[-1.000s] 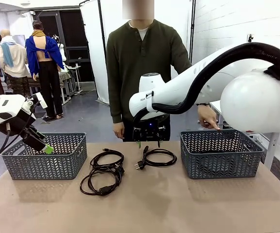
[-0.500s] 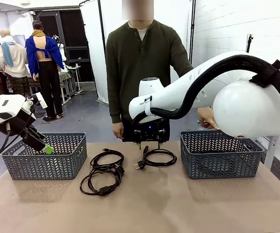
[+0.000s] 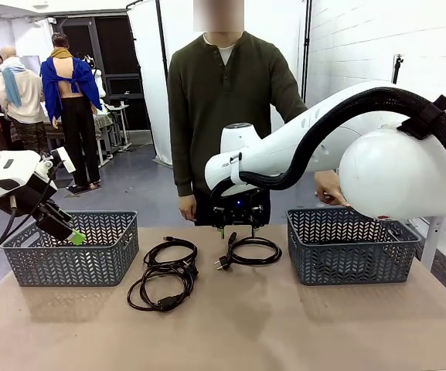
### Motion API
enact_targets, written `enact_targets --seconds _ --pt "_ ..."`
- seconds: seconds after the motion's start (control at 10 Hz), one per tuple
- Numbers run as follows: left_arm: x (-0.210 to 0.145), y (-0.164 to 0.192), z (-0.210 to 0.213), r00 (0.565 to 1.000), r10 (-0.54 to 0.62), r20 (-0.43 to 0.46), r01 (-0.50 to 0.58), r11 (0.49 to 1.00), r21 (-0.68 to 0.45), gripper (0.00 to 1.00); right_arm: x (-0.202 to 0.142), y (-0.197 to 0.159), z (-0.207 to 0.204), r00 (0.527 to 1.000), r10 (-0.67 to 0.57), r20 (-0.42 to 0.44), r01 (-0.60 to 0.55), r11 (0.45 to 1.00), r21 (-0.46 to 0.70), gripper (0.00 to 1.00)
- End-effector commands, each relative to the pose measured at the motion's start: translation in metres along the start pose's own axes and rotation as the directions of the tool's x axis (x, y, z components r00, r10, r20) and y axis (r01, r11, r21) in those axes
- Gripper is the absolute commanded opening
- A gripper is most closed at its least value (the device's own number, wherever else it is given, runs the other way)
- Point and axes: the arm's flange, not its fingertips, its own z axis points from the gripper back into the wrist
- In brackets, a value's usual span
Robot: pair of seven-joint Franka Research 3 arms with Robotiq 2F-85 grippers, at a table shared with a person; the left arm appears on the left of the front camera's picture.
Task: Organize the cables according to human instructions.
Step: Pick up a bundle of cables and place it in the basket indicated by the human.
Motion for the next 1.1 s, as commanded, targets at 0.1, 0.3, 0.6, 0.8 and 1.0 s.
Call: enact_targets --seconds 0.1,0.3,0.6,0.8,1.0 --pt "-0.002 0.002 0.0 1.0 -0.001 0.0 0.001 1.0 -0.006 1.0 0.008 0.006 -0.011 0.998 -0.055 -0.01 0.055 0.998 0.002 1.0" --pt "-0.002 0.002 0.0 1.0 -0.001 0.0 0.001 1.0 -0.006 1.0 0.01 0.005 -0.023 0.997 -0.075 -0.012 0.075 0.997 -0.003 1.0" --pt "-0.002 0.002 0.0 1.0 -0.001 0.0 0.001 1.0 -0.006 1.0 0.011 0.007 -0.037 0.996 -0.088 -0.026 0.088 0.996 -0.003 1.0" --pt "-0.002 0.002 0.0 1.0 -0.001 0.0 0.001 1.0 -0.006 1.0 0.014 0.011 -0.046 0.996 -0.075 -0.044 0.074 0.997 -0.018 1.0" --pt "-0.002 0.002 0.0 1.0 -0.001 0.0 0.001 1.0 -0.006 1.0 0.017 0.012 -0.053 0.996 -0.073 -0.05 0.07 0.996 -0.053 1.0"
